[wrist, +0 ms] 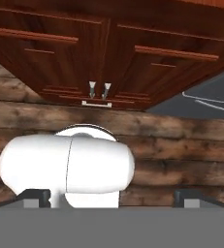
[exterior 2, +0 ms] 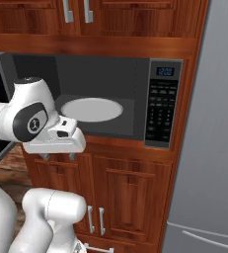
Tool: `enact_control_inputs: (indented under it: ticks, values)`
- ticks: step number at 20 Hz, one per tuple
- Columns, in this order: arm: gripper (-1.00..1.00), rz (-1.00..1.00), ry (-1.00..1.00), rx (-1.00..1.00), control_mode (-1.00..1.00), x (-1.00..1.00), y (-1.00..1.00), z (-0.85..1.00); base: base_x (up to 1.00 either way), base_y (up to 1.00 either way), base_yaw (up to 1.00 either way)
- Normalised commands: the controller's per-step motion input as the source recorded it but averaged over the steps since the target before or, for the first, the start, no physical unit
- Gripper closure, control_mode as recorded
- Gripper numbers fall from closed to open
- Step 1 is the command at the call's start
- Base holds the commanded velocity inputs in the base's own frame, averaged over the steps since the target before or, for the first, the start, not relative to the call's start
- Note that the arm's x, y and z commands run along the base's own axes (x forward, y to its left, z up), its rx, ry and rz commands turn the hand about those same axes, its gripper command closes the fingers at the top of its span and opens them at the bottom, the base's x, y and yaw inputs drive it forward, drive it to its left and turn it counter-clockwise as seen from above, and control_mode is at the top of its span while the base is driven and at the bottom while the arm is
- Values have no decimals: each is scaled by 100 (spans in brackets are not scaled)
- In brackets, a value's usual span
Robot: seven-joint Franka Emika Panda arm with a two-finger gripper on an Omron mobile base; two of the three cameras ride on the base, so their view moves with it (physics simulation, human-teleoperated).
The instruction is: Place the sponge inside the microwave to prepare for sanitizing.
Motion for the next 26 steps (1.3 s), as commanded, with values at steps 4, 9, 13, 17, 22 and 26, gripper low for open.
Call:
enact_control_inputs:
  ticks: [4, 9, 13, 17, 22, 26]
  values:
    - [-100, -22, 0, 1, -100, 24, -1, -11, 0, 0, 0]
    - [-100, -14, -2, 1, -100, 0, 13, -20, 0, 0, 0]
    - [-100, -13, -2, 1, -100, 0, 19, -24, 0, 0, 0]
    - [-100, -5, -4, 0, -100, 0, -1, -12, 0, 0, 0]
    - [-100, 0, -1, 0, -100, 0, -13, -4, 0, 0, 0]
    - [-100, 0, 0, 0, -100, 0, 0, 0, 0, 0, 0]
